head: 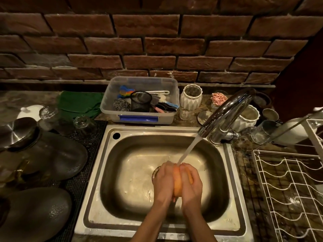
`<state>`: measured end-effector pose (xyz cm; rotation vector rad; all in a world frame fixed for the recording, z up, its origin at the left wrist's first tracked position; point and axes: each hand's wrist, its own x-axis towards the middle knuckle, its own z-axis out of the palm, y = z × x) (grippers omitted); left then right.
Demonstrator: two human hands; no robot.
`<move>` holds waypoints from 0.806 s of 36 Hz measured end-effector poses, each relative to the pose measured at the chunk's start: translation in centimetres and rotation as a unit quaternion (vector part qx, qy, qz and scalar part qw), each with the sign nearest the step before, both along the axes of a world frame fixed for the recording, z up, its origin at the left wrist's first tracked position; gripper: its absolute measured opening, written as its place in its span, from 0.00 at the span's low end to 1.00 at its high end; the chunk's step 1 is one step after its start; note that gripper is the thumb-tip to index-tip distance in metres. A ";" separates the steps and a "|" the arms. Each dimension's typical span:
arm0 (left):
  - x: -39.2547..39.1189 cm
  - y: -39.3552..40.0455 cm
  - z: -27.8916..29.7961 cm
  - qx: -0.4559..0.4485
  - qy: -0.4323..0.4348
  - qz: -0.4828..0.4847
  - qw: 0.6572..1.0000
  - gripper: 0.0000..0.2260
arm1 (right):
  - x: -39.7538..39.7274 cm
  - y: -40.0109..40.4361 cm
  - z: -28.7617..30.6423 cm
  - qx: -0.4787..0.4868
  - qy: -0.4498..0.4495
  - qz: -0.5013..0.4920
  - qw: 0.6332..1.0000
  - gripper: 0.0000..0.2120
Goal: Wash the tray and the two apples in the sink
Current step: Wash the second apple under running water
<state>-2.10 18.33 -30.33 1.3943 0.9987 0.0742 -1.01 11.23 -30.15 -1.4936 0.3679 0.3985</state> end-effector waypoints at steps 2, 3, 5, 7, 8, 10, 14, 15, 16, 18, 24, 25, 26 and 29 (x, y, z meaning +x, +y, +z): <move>-0.5 -0.4 -0.4 0.040 -0.016 0.003 0.999 0.13 | 0.0 0.4 0.1 0.035 0.041 -0.045 0.998 0.05; -0.7 -0.5 -0.5 0.057 -0.020 -0.003 0.998 0.13 | 0.0 0.5 0.1 0.058 0.062 -0.062 0.994 0.06; -1.1 -0.2 -0.9 0.077 -0.026 -0.031 0.996 0.12 | -0.1 0.6 0.1 0.083 0.095 -0.085 0.988 0.07; -1.5 0.2 -1.3 0.080 -0.038 -0.066 0.994 0.14 | 0.0 0.5 0.2 0.095 0.124 -0.087 0.984 0.08; -1.9 0.3 -1.4 0.078 -0.046 -0.083 0.992 0.15 | 0.1 0.6 0.4 0.103 0.143 -0.088 0.980 0.09; -2.7 0.3 -1.6 0.054 -0.059 -0.086 0.993 0.18 | 0.4 0.6 0.5 0.105 0.156 -0.063 0.980 0.07; -3.5 0.5 -1.7 0.021 -0.080 -0.082 0.993 0.15 | 0.6 0.6 0.1 0.097 0.187 -0.017 0.977 0.09; -3.4 0.5 -1.6 0.020 -0.086 -0.090 0.992 0.16 | 0.7 0.5 -0.1 0.100 0.195 -0.018 0.976 0.10; -3.2 0.5 -1.5 0.022 -0.090 -0.094 0.991 0.17 | 0.8 0.4 -0.2 0.101 0.196 -0.018 0.975 0.10; -2.8 0.4 -1.3 0.043 -0.084 -0.086 0.992 0.15 | 1.0 0.5 -0.3 0.098 0.175 -0.004 0.980 0.10; -1.1 0.1 -0.7 0.037 -0.070 -0.023 0.997 0.06 | 2.0 0.3 -0.5 0.092 0.105 0.058 0.989 0.09; -0.8 0.2 -0.5 0.027 -0.062 -0.014 0.998 0.05 | 2.1 0.2 -0.7 0.092 0.088 0.076 0.989 0.09; -0.6 0.3 -0.3 0.014 -0.052 -0.004 0.999 0.04 | 2.1 0.1 -0.9 0.089 0.070 0.096 0.989 0.09; -0.2 1.0 0.0 -0.034 -0.020 -0.002 0.999 0.06 | 2.1 -0.4 -1.5 0.081 0.047 0.140 0.986 0.14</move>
